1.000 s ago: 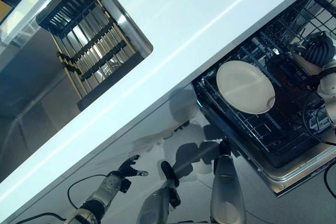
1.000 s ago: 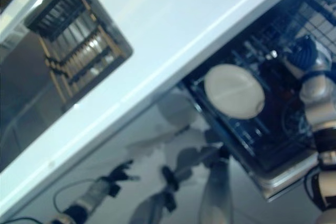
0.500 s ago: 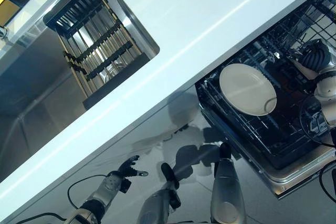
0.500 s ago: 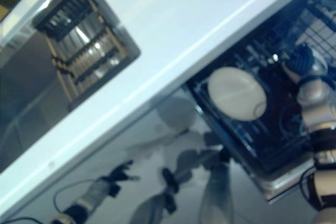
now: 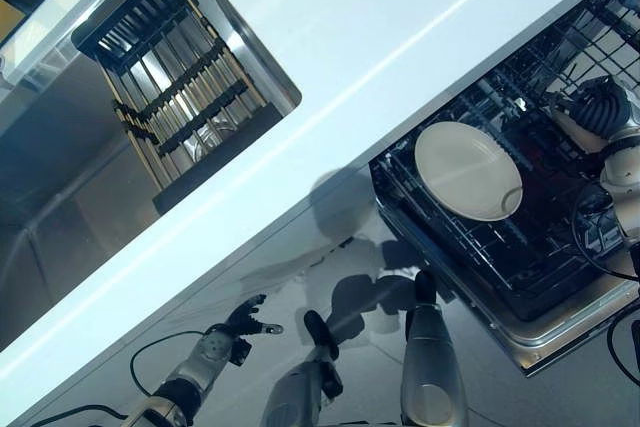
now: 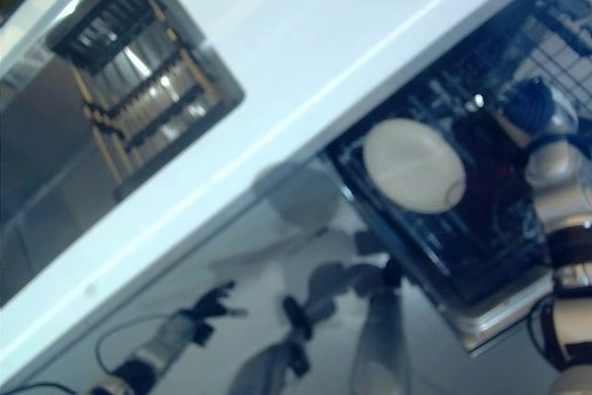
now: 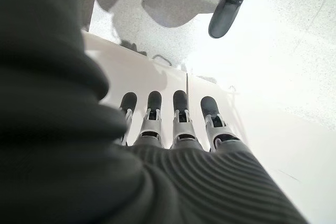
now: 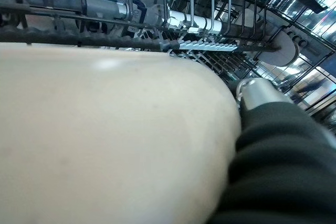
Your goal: Take plates into dishwasher
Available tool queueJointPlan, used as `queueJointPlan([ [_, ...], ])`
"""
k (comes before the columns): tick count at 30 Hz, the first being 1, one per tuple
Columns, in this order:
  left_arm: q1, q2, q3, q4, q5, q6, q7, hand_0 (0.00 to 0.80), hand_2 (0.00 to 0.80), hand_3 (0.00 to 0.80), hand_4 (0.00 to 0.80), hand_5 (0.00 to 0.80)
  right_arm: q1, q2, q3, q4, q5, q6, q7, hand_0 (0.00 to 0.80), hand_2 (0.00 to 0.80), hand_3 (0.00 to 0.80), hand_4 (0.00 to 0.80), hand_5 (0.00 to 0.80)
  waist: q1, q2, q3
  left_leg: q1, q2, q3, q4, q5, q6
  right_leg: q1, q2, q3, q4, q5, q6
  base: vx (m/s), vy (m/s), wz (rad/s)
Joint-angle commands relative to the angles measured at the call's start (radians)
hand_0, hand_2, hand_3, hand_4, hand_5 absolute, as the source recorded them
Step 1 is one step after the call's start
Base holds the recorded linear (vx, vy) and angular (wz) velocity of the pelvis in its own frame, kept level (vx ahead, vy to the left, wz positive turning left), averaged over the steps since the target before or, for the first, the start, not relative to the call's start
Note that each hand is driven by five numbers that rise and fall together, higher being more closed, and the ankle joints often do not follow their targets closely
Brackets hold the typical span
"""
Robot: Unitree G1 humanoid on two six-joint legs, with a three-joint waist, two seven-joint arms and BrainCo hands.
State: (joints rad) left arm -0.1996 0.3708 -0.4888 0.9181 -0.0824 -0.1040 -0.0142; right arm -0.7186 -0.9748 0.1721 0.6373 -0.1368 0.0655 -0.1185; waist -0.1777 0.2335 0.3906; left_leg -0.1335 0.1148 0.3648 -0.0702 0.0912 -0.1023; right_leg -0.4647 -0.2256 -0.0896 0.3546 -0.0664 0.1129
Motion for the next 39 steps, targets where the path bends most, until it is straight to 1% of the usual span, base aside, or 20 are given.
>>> queueJointPlan([
  [1, -0.024, -0.022, 0.044, 0.033, -0.001, 0.002, 0.019, 0.0, 0.0, 0.0, 0.0, 0.0, 0.1, -0.024, 0.016, 0.259, -0.011, 0.092, -0.007, 0.646, 0.646, 0.646, 0.646, 0.646, -0.047, 0.022, 0.043, 0.021, 0.043, -0.013, 0.041, 0.012, -0.048, 0.073, 0.065, 0.009, -0.158, 0.067, -0.043, 0.0, 0.0, 0.0],
  [2, -0.022, -0.026, 0.043, 0.036, -0.001, 0.0, 0.021, 0.0, 0.0, 0.0, 0.0, 0.0, 0.105, -0.024, 0.012, 0.263, -0.011, 0.09, -0.014, 0.056, 0.056, 0.056, 0.056, 0.056, -0.048, 0.022, 0.042, 0.022, 0.042, -0.012, 0.041, 0.009, -0.048, 0.076, 0.066, 0.009, -0.162, 0.068, -0.043, 0.0, 0.0, 0.0],
  [3, -0.022, -0.026, 0.042, 0.035, -0.001, 0.0, 0.021, 0.0, 0.0, 0.0, 0.0, 0.0, 0.107, -0.025, 0.011, 0.263, -0.011, 0.092, -0.014, 0.0, 0.0, 0.0, 0.0, 0.0, -0.048, 0.022, 0.042, 0.023, 0.042, -0.011, 0.041, 0.008, -0.047, 0.077, 0.066, 0.009, -0.163, 0.069, -0.043, 0.0, 0.0, 0.0],
  [11, -0.013, -0.026, 0.045, 0.021, 0.003, 0.007, 0.016, 0.0, 0.0, 0.0, 0.0, 0.0, 0.133, -0.038, -0.028, 0.216, 0.023, 0.098, -0.078, 0.0, 0.0, 0.0, 0.0, 0.0, -0.051, 0.017, 0.037, 0.037, 0.038, -0.001, 0.028, -0.001, -0.047, 0.092, 0.065, 0.006, -0.185, 0.077, -0.038, 0.0, 0.0, 0.0],
  [17, 0.002, -0.022, 0.054, 0.014, -0.007, 0.006, 0.013, 0.0, 0.0, 0.0, 0.0, 0.0, 0.178, -0.058, -0.091, 0.139, 0.044, 0.083, -0.15, 0.0, 0.0, 0.0, 0.0, 0.0, -0.06, 0.012, 0.036, 0.044, 0.036, 0.007, 0.019, -0.005, -0.048, 0.095, 0.066, 0.004, -0.191, 0.079, -0.035, 0.009, 0.023, -0.01],
  [21, 0.015, -0.022, 0.064, 0.017, -0.007, -0.008, 0.014, 0.0, 0.0, 0.0, 0.0, 0.0, 0.217, -0.073, -0.136, 0.071, 0.053, 0.099, -0.164, 0.0, 0.0, 0.0, 0.0, 0.0, -0.068, 0.005, 0.035, 0.051, 0.034, 0.014, 0.013, -0.009, -0.047, 0.097, 0.067, 0.003, -0.193, 0.081, -0.034, 0.0, 0.0, 0.0],
  [25, 0.026, -0.026, 0.072, 0.018, -0.006, -0.013, 0.012, 0.0, 0.0, 0.0, 0.0, 0.0, 0.251, -0.083, -0.177, 0.02, 0.071, 0.093, -0.172, 0.0, 0.0, 0.0, 0.0, 0.0, -0.073, 0.001, 0.03, 0.058, 0.035, 0.016, 0.009, -0.01, -0.048, 0.103, 0.07, 0.004, -0.196, 0.081, -0.034, 0.0, 0.0, 0.0],
  [32, 0.044, -0.029, 0.097, 0.026, -0.003, -0.02, 0.011, 0.0, 0.0, 0.0, 0.0, 0.0, 0.338, -0.081, -0.276, -0.158, 0.104, 0.064, -0.181, 0.0, 0.0, 0.0, 0.0, 0.0, -0.094, -0.015, 0.024, 0.074, 0.035, 0.028, -0.003, -0.018, -0.047, 0.112, 0.077, 0.008, -0.205, 0.08, -0.033, 0.003, 0.025, -0.05],
  [34, 0.051, -0.033, 0.109, 0.032, 0.002, -0.024, 0.01, 0.0, 0.0, 0.0, 0.0, 0.0, 0.38, -0.069, -0.319, -0.25, 0.114, 0.053, -0.189, 0.0, 0.0, 0.0, 0.0, 0.0, -0.105, -0.021, 0.02, 0.08, 0.035, 0.034, -0.006, -0.02, -0.048, 0.115, 0.082, 0.01, -0.211, 0.081, -0.032, 0.003, 0.033, -0.11],
  [38, 0.057, -0.044, 0.121, 0.048, 0.01, -0.036, 0.016, 0.0, 0.0, 0.0, 0.0, 0.0, 0.422, -0.036, -0.385, -0.379, 0.187, 0.026, -0.233, 0.0, 0.0, 0.0, 0.0, 0.0, -0.122, -0.031, 0.011, 0.092, 0.036, 0.043, -0.007, -0.026, -0.048, 0.12, 0.092, 0.02, -0.22, 0.084, -0.032, 0.001, 0.033, -0.07],
  [39, 0.057, -0.048, 0.125, 0.056, 0.011, -0.041, 0.017, 0.0, 0.0, 0.0, 0.0, 0.0, 0.43, -0.023, -0.405, -0.404, 0.226, 0.009, -0.248, 0.0, 0.0, 0.0, 0.0, 0.0, -0.128, -0.033, 0.009, 0.095, 0.037, 0.046, -0.007, -0.027, -0.049, 0.121, 0.095, 0.023, -0.222, 0.084, -0.032, 0.007, 0.054, -0.04],
])
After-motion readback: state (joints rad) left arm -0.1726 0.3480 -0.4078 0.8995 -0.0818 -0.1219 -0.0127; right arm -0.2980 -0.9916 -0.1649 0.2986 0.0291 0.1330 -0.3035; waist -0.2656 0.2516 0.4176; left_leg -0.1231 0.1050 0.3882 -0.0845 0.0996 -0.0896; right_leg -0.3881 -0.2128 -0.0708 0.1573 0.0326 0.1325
